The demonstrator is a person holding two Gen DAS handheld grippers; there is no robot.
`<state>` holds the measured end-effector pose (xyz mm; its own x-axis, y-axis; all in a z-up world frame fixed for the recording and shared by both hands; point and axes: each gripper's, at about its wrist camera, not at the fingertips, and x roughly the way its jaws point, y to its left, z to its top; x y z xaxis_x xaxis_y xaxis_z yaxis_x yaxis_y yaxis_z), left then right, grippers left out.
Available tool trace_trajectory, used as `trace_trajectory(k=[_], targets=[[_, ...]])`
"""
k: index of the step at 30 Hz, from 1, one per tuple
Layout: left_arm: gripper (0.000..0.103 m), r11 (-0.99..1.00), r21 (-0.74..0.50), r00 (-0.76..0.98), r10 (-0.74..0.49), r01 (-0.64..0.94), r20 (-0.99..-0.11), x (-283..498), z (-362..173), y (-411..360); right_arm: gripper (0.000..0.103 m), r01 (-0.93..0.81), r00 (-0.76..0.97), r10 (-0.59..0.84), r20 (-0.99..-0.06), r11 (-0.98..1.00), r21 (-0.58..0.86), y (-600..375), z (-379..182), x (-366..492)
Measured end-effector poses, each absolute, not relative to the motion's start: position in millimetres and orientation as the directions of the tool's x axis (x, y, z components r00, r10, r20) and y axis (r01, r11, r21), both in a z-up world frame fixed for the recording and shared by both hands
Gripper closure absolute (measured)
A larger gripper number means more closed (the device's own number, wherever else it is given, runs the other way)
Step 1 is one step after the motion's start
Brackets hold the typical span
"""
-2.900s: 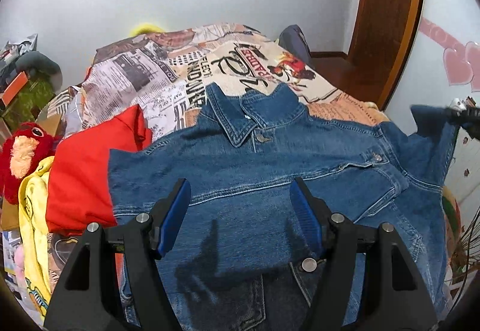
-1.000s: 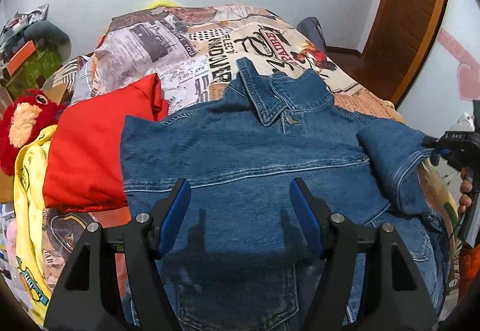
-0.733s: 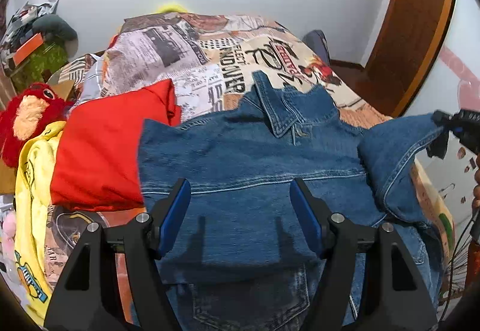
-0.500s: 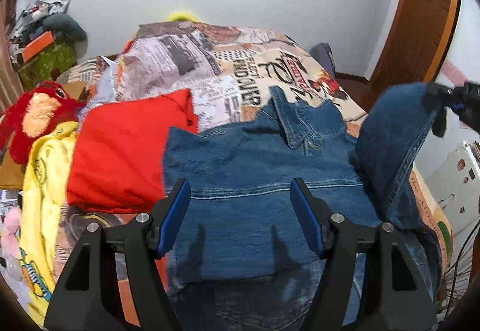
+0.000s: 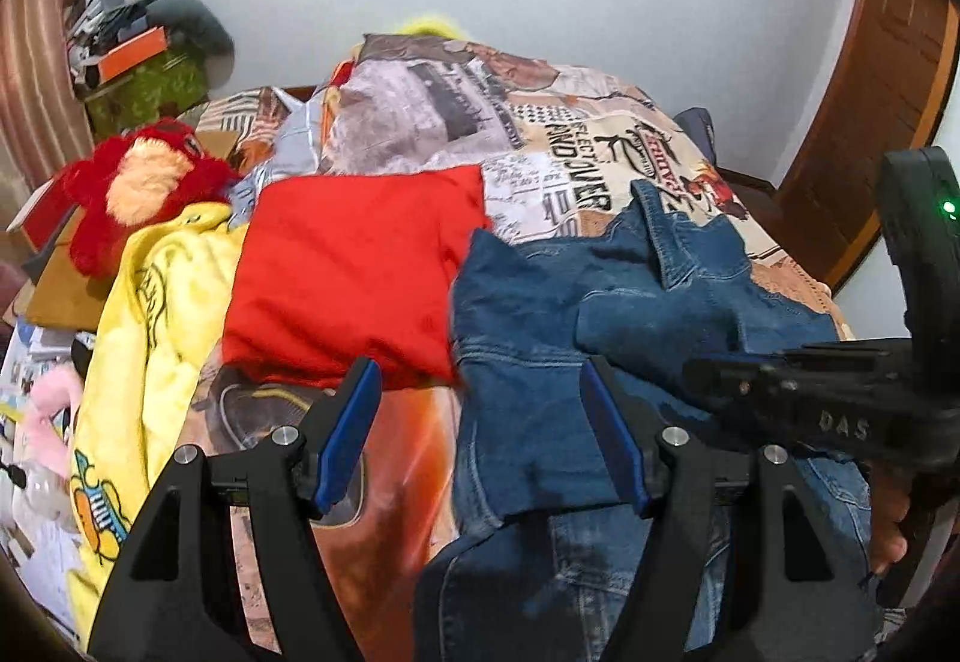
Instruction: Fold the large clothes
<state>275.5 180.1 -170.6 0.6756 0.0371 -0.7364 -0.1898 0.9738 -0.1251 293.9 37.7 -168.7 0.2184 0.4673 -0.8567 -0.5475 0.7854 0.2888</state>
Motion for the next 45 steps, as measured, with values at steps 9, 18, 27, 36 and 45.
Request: trace_trajectory(k=[9, 18, 27, 36, 45], targets=[[0.035, 0.974, -0.158, 0.651, -0.014, -0.163, -0.759, 286, -181, 165, 0.070, -0.538, 0.331, 0.436, -0.837, 0.816, 0.212, -7, -120, 292], [0.035, 0.987, -0.151, 0.625, -0.085, -0.054, -0.776, 324, -179, 109, 0.058, -0.356, 0.577, 0.295, -0.762, 0.930, 0.091, -109, -76, 296], [0.035, 0.997, -0.078, 0.539, -0.072, 0.011, -0.839, 381, -201, 58, 0.056, -0.237, 0.595, 0.118, -0.795, 0.971, -0.034, -178, -100, 297], [0.024, 0.997, -0.042, 0.491, -0.003, -0.067, -0.871, 379, -227, 94, 0.056, -0.272, 0.485, 0.133, -0.865, 0.962, -0.005, -192, -154, 304], [0.028, 0.964, 0.004, 0.414, 0.118, -0.267, -0.903, 341, -248, 172, 0.056, -0.354, 0.341, 0.166, -0.925, 0.934, 0.037, -147, -217, 309]])
